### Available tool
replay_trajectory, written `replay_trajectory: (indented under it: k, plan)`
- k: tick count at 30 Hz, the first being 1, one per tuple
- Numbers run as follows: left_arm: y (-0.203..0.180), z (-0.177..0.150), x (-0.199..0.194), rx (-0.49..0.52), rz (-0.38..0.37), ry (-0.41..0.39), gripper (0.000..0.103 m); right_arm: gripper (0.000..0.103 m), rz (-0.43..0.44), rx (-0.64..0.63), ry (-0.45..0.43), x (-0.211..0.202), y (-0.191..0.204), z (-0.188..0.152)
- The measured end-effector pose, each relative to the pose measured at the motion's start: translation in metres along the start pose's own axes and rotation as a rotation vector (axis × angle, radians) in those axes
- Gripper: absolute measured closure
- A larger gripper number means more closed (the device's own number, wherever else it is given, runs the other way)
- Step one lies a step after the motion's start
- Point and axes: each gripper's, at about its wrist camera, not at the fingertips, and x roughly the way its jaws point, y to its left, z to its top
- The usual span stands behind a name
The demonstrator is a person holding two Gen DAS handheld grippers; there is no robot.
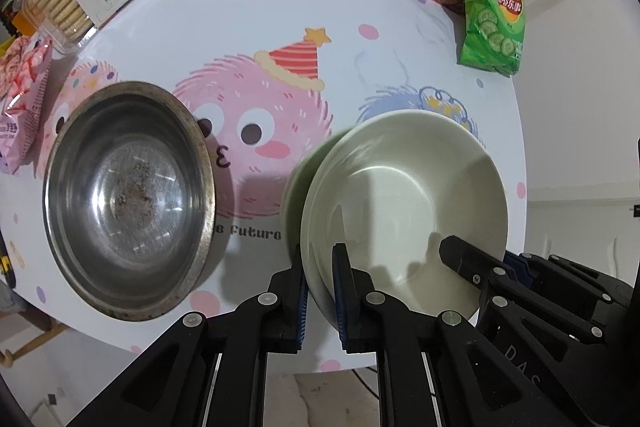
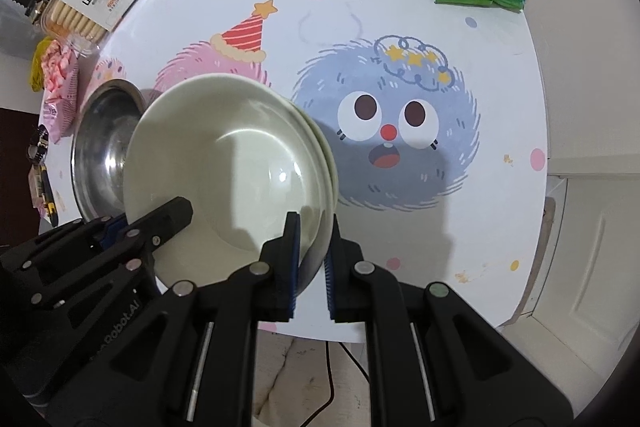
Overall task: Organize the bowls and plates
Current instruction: 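Open both grippers and release the cream bowl onto the green bowls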
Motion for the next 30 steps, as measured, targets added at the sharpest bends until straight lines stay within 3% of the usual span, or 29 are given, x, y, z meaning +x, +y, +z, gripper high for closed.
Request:
replay_trajectory:
  k: [8,15,23,28,30]
  plan:
    - [0.002,0.001,-0.001,-0.011,-0.024,-0.001,0.087,0.089,-0.011,-0.001,0.004,0.003,-0.001,0.0]
    - [0.003,0.003,-0.009,-0.019,-0.036,-0.029,0.066,0.084,-0.006,-0.005,0.011,0.003,0.003,0.002]
    - [0.011,0.004,-0.011,-0.037,-0.036,-0.038,0.059,0.084,0.026,0.019,0.012,0.003,-0.002,0.002]
    - [0.013,0.004,-0.013,-0.045,-0.047,-0.04,0.05,0.082,0.038,0.022,0.005,-0.002,-0.002,0.003]
    - [0.014,0.004,-0.015,-0.046,-0.043,-0.044,0.042,0.076,0.042,0.028,0.0,-0.004,-0.004,0.003]
